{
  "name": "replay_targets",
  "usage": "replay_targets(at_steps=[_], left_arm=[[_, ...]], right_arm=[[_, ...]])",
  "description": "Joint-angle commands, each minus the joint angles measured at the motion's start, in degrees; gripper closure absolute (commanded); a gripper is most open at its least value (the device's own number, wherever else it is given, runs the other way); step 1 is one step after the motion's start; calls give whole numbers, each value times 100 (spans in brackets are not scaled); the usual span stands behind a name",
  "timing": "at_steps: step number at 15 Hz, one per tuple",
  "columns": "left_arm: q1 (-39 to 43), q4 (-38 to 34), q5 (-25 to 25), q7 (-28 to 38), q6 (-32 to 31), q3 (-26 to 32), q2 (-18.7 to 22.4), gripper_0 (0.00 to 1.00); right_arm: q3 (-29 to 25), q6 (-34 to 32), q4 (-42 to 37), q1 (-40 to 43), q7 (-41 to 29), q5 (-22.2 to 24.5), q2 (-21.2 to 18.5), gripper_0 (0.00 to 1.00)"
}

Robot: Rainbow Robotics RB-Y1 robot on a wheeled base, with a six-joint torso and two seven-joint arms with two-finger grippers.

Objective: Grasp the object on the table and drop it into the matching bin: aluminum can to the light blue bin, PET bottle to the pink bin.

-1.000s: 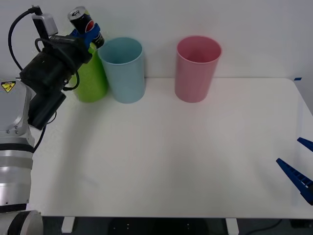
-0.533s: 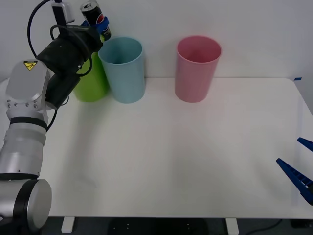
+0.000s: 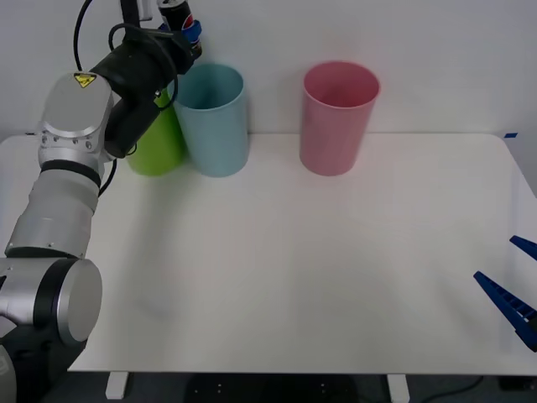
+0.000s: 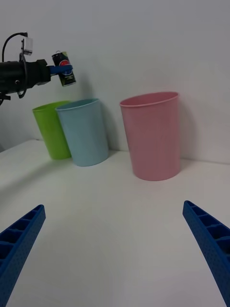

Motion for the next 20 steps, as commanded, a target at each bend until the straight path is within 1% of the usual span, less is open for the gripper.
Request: replay_targets(at_steps=[1, 9, 10, 11, 12, 13, 14, 20], left_arm=[[-92, 113, -19, -15, 1, -83, -51, 100], [-83, 113, -28, -41, 27, -171, -95, 100], [-83, 113, -28, -50, 27, -180, -95, 95], [-83, 113, -28, -68, 27, -198, -95, 81], [-83, 113, -1, -94, 27, -206, -95, 52], [-83, 113, -1, -138, 27, -233, -95, 6], [-83, 96, -1, -191, 27, -242, -95, 0], [-74, 87, 218, -367, -34, -303, -95, 0]], right_arm=[[0, 0, 0, 0, 0, 0, 0, 0], [0, 0, 0, 0, 0, 0, 0, 0], [0, 0, 0, 0, 0, 0, 0, 0], [0, 0, 0, 0, 0, 0, 0, 0], [0, 0, 0, 0, 0, 0, 0, 0], [0, 0, 0, 0, 0, 0, 0, 0], [0, 0, 0, 0, 0, 0, 0, 0], [0, 0, 0, 0, 0, 0, 0, 0]])
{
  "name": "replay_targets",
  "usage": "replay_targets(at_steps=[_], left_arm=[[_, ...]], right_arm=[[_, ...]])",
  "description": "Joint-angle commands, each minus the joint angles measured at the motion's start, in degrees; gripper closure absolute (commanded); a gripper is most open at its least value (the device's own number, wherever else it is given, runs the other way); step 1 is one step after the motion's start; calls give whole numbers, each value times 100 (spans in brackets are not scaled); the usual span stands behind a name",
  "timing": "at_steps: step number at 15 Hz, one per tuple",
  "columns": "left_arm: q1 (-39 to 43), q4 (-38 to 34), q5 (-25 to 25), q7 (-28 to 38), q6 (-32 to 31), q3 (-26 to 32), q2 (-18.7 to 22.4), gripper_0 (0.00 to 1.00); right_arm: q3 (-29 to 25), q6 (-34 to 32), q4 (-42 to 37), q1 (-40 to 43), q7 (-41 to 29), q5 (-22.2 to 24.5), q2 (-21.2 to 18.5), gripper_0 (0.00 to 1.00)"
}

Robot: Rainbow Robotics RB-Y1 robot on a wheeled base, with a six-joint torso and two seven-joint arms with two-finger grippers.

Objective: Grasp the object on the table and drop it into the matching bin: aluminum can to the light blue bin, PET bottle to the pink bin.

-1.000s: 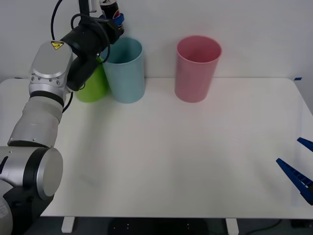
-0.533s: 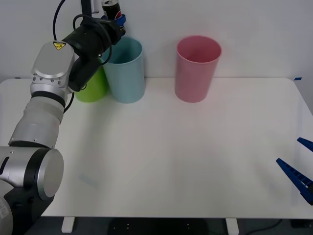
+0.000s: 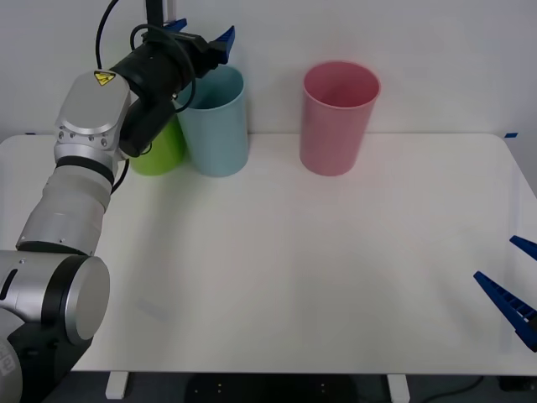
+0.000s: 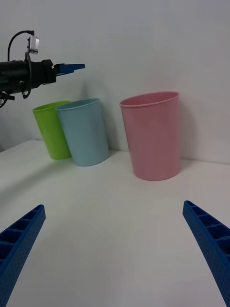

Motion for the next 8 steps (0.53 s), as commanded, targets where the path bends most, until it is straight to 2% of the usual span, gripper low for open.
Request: replay_targets(at_steps=[1, 6, 8], left_arm=[[10, 1, 54, -41, -5, -2, 0, 0], [45, -8, 195, -50, 4, 24, 18, 0], [133, -52, 415, -76, -93, 24, 97, 0]], right_arm=[[0, 0, 0, 0, 0, 0, 0, 0], [0, 0, 0, 0, 0, 0, 0, 0], [0, 0, 0, 0, 0, 0, 0, 0]])
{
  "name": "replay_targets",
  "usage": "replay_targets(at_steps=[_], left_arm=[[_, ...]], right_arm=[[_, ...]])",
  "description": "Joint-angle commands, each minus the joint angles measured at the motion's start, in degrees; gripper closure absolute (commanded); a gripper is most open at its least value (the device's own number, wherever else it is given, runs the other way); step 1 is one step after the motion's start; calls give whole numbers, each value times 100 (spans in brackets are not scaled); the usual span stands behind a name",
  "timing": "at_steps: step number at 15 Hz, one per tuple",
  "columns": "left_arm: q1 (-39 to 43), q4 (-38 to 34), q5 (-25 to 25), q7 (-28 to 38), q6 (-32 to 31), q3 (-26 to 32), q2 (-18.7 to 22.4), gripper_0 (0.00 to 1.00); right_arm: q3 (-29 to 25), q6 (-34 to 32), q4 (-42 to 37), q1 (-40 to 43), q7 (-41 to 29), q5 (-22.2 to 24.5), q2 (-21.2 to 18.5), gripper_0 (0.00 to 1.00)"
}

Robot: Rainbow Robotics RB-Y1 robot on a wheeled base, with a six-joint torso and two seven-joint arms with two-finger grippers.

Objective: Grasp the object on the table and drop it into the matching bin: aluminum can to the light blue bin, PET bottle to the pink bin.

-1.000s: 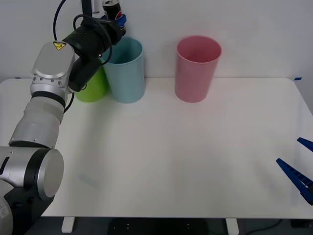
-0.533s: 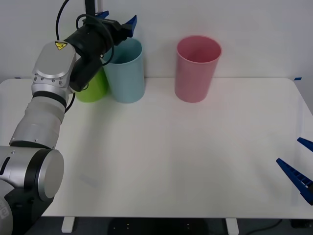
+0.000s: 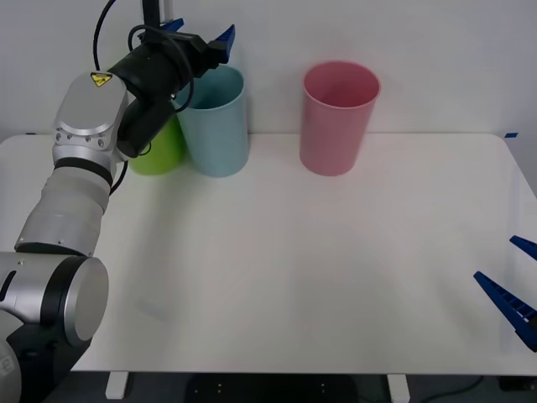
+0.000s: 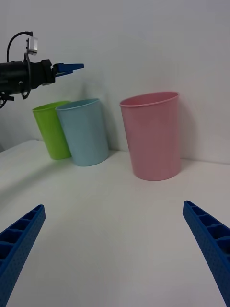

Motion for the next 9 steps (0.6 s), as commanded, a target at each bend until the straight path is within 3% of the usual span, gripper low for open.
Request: replay_targets(at_steps=[1, 9], left_arm=[[167, -142, 339, -41, -130, -15, 112, 0], [1529, -1548, 1464, -190, -535, -155, 481, 0]], right_arm=[[0, 0, 0, 0, 0, 0, 0, 0], [0, 0, 0, 0, 0, 0, 0, 0]])
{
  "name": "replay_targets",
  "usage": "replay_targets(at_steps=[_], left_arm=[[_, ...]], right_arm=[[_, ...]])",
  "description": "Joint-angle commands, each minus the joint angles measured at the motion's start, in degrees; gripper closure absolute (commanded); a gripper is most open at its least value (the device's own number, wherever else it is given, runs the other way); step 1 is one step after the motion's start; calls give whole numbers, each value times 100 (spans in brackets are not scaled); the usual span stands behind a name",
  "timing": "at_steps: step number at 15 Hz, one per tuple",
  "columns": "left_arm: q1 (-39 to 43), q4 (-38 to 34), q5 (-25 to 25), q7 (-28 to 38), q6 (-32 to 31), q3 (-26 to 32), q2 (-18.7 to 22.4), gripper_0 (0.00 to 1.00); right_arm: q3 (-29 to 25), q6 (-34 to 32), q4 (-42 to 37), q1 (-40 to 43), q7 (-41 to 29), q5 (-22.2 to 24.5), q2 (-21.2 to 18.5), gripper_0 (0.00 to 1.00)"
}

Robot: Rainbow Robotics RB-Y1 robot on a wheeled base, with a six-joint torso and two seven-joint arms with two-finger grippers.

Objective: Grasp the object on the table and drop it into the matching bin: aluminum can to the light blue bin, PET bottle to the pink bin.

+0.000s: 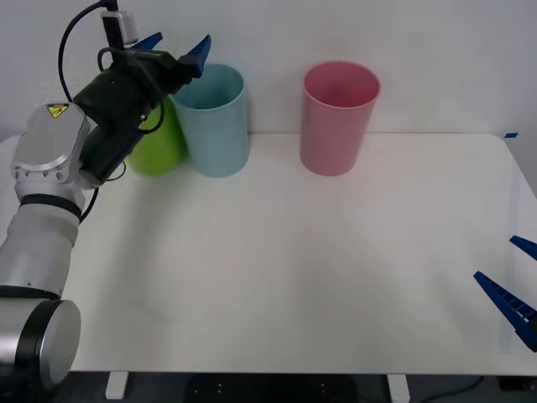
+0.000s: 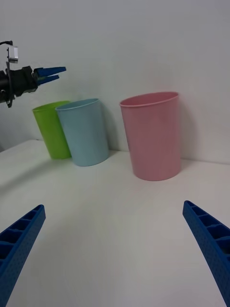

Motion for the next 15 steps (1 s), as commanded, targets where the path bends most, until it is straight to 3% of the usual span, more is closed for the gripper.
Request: replay_targets(at_steps=[1, 5, 15], left_arm=[[517, -505, 321, -101, -141, 0, 117, 0], [1299, -1182, 716, -259, -502, 97, 311, 0], [3092, -2535, 795, -356, -2294, 1494, 407, 0]], right_arm=[[0, 0, 0, 0, 0, 0, 0, 0], [0, 0, 0, 0, 0, 0, 0, 0], [0, 0, 0, 0, 0, 0, 0, 0]])
